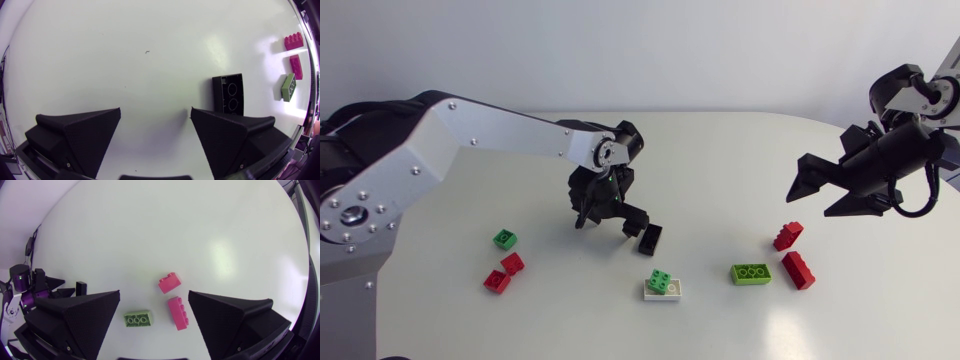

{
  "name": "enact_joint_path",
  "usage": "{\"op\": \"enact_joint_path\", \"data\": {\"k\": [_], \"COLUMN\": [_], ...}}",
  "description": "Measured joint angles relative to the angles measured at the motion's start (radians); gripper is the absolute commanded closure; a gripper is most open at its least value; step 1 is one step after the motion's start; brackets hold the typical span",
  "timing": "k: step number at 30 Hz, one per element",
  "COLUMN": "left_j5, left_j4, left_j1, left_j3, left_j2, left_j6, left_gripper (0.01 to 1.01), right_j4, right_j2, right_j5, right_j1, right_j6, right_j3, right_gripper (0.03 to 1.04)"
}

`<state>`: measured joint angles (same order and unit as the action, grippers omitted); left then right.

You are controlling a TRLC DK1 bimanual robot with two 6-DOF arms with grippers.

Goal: Sort duplo bricks by size, large to the right and small to the left

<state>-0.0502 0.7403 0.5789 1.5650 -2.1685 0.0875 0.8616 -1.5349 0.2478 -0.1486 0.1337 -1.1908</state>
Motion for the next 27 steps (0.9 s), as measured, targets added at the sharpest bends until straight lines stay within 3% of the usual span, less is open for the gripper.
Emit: {"op": "enact_joint_path", "data": {"k": [27], "left_j5": [-0.003], "left_j4": [0.121], "left_j1": [0.087], "left_j3": [0.123], "left_j2": [-0.023], "left_j6": [0.004], "left_gripper": [0.056], "right_j4": [0.001], "right_j2": [0.027], "right_j5": [0.0], "right_j1": [-0.022], "right_j6": [-0.001], "right_j3": [0.018], "right_gripper": [0.08]}}
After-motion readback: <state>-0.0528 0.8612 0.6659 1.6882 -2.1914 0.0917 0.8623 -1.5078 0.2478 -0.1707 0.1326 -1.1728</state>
